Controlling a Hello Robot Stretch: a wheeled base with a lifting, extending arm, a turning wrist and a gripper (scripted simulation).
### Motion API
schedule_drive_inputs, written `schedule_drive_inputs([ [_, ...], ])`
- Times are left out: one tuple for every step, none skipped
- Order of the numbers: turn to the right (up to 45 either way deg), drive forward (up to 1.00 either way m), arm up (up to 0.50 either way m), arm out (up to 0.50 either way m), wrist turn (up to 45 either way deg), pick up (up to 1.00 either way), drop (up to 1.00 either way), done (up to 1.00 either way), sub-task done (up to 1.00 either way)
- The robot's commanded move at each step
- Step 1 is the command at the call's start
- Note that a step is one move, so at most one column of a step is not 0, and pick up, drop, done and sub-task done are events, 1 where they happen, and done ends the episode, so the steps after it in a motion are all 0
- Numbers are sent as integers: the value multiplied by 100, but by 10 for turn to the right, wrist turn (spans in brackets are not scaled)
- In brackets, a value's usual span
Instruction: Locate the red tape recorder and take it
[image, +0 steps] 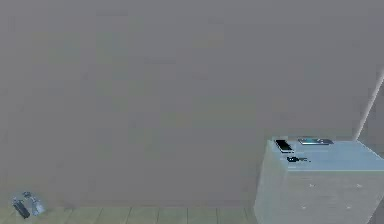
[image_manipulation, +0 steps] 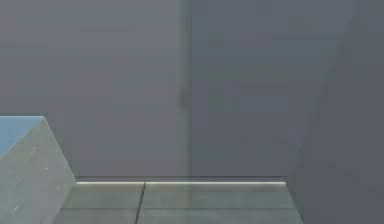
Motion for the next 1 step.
schedule_drive_inputs([
  [-150, 0, 0, 0, 0, 0, 0, 0, 0],
])
